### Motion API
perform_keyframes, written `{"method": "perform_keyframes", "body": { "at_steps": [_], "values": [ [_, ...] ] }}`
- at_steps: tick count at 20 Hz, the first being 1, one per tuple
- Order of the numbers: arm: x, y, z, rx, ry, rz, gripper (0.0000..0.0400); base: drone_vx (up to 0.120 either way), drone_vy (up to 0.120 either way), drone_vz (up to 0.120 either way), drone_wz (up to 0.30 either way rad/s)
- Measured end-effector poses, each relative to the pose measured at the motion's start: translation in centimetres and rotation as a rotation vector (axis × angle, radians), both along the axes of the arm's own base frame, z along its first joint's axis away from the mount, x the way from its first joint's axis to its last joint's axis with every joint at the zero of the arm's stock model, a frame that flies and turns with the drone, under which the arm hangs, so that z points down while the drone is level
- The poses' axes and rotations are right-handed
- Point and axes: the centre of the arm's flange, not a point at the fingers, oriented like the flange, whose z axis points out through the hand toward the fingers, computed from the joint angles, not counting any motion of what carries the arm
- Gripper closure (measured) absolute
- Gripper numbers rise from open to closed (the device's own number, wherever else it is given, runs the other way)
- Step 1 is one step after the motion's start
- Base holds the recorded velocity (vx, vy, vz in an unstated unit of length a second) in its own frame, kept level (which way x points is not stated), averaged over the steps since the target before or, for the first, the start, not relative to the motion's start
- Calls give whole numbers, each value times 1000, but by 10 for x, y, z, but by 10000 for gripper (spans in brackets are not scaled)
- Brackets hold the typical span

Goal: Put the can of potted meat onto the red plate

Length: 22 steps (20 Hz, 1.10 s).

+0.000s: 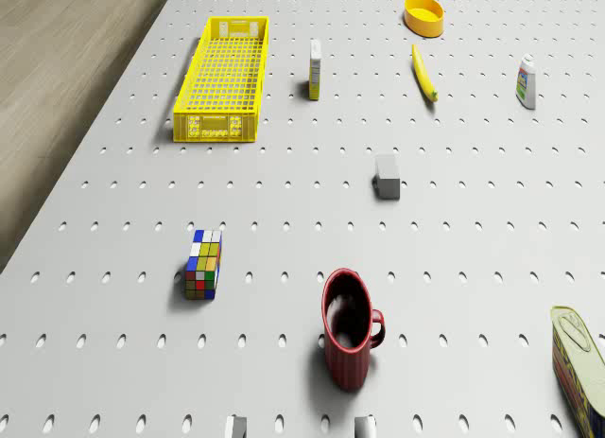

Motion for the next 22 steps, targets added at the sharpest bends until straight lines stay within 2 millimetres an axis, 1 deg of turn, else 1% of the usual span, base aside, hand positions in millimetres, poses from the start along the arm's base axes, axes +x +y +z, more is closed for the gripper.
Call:
{"method": "perform_keyframes", "body": {
  "at_steps": [2,4,8,11,16,22],
  "values": [
    [-3,0,15,0,-2,0,0,0,-20,0,0],
    [-4,0,30,0,-3,0,0,20,-120,0,0],
    [-3,0,56,0,-6,0,0,120,-120,0,0],
    [-2,0,71,0,-9,0,0,120,-120,0,0],
    [-1,0,85,0,-13,0,0,120,-120,0,0],
    [0,0,91,0,-17,0,0,120,-120,0,0]
  ]
}}
